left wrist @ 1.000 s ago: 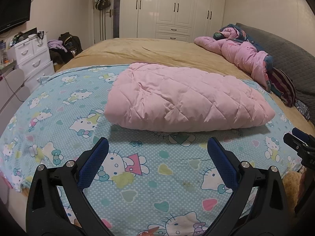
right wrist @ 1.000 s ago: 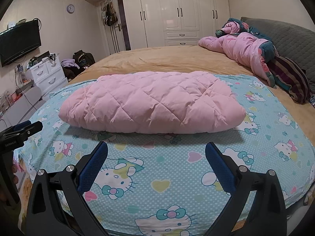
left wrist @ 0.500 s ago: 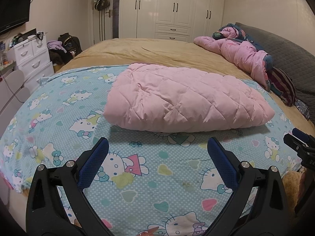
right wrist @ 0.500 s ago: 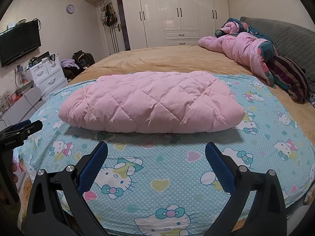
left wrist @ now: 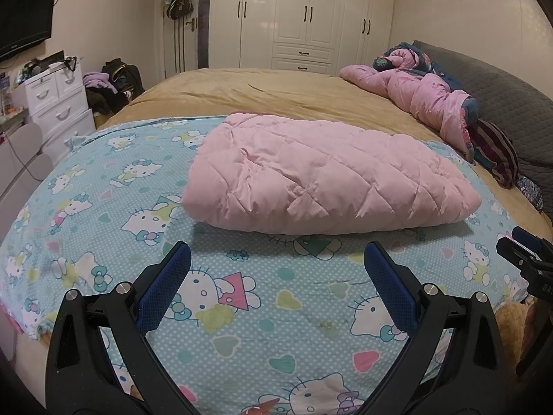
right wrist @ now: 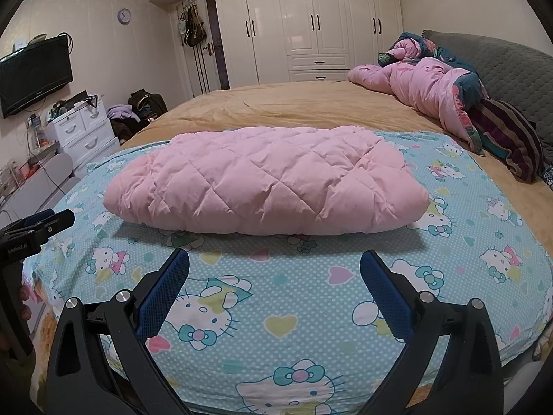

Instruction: Fold large clothes

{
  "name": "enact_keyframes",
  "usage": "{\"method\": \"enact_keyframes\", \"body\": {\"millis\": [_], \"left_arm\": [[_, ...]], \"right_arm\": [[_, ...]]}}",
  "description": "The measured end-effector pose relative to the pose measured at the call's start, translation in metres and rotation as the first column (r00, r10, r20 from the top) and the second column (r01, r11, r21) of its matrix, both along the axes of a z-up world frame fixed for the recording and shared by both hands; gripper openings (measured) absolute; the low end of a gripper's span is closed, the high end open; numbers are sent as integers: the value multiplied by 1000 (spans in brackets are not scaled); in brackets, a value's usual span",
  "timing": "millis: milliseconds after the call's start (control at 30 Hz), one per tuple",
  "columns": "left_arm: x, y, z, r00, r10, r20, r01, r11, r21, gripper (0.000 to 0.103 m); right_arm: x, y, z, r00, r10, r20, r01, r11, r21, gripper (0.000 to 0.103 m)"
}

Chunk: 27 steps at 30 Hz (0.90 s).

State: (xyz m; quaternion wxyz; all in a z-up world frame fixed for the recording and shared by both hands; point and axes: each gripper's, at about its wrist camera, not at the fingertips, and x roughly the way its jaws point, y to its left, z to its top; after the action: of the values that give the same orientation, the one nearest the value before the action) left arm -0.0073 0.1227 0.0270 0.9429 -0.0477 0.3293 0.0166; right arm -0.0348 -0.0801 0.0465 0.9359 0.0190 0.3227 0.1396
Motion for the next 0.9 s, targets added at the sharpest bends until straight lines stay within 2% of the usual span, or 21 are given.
{"method": "enact_keyframes", "body": {"millis": [900], "left_arm": [[-1,0,2,1000,0,7,0,1000,-1,94]], "right_arm": [[-1,-1,-1,1000,-5,-1,5,1000,-3,99]]}}
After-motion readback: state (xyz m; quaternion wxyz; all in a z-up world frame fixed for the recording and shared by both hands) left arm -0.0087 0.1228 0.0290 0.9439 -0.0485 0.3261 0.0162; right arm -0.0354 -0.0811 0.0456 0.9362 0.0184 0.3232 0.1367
